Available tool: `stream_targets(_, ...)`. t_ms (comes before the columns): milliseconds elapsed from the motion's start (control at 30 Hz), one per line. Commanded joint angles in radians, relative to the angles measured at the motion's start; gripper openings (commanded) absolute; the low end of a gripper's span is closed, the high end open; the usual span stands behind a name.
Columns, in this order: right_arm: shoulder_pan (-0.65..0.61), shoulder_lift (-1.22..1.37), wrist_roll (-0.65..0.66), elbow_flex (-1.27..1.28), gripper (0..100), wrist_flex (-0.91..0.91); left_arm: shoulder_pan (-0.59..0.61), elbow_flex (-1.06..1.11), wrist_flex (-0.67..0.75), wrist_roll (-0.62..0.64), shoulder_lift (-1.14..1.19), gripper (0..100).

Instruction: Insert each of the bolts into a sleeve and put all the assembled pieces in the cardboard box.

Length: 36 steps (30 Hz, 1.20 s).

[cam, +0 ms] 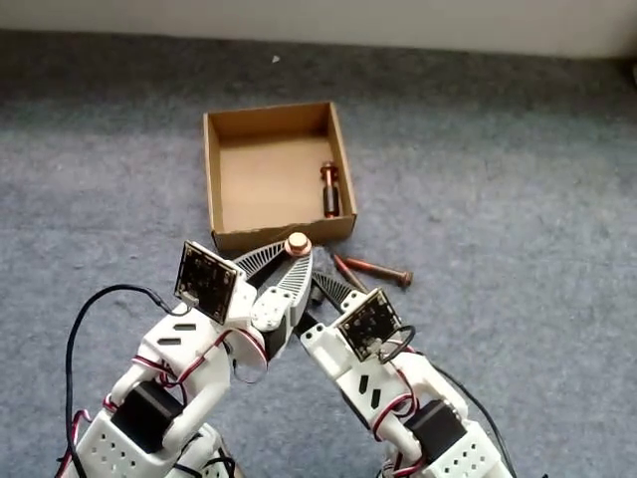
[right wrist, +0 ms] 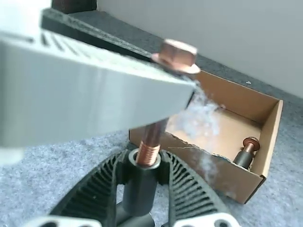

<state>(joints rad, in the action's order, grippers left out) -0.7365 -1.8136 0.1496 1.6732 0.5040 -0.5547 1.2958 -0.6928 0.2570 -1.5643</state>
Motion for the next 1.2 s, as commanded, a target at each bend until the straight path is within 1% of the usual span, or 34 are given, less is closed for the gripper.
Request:
stream_targets(0,0.022,-0.022,0.003,0.033,0.5,-0.030,-0.019,-0.015,-0.006,-0.008,-0.007,1)
stream_targets(33,0.024,-0.022,0.003,0.024,0.5,-0.030,-0.018,-0.008,-0.005,-0.009,-0.007,3)
stream_targets(100,0.045,-0.022,0.002,0.015,0.5,-0.030,-0.002,0.002,-0.006,-0.005,-0.007,11)
stream_targets(167,0.079,-0.022,-0.046,0.015,0.5,-0.030,0.041,0.010,-0.008,-0.003,-0.007,18)
stream_targets(233,0.119,-0.022,-0.109,0.015,0.5,-0.030,0.093,0.010,-0.008,-0.006,-0.007,19)
stream_targets(367,0.173,-0.022,-0.186,0.013,0.5,-0.030,0.128,-0.015,-0.040,-0.008,-0.007,19)
stream_targets(500,0.177,-0.022,-0.187,0.015,0.5,-0.054,0.128,-0.101,-0.175,-0.009,-0.007,20)
stream_targets(633,0.179,-0.022,-0.186,0.022,0.5,-0.056,0.139,-0.242,-0.376,-0.011,-0.007,27)
stream_targets(667,0.179,-0.022,-0.186,0.022,0.5,-0.056,0.159,-0.275,-0.416,-0.023,-0.007,27)
stream_targets(733,0.180,-0.022,-0.186,0.022,0.5,-0.056,0.216,-0.321,-0.465,-0.094,-0.007,25)
stream_targets(800,0.180,-0.022,-0.186,0.024,0.5,-0.056,0.297,-0.329,-0.480,-0.141,-0.008,21)
stream_targets(933,0.180,-0.021,-0.186,0.024,0.5,-0.056,0.487,-0.272,-0.477,-0.184,-0.008,10)
stream_targets(1033,0.180,-0.021,-0.186,0.024,0.5,-0.056,0.588,-0.219,-0.477,-0.239,-0.008,1)
stream_targets(1100,0.180,-0.019,-0.186,0.024,0.5,-0.051,0.645,-0.173,-0.477,-0.285,-0.008,1)
stream_targets(1167,0.182,-0.018,-0.184,0.018,0.5,-0.050,0.713,-0.110,-0.474,-0.304,-0.008,0)
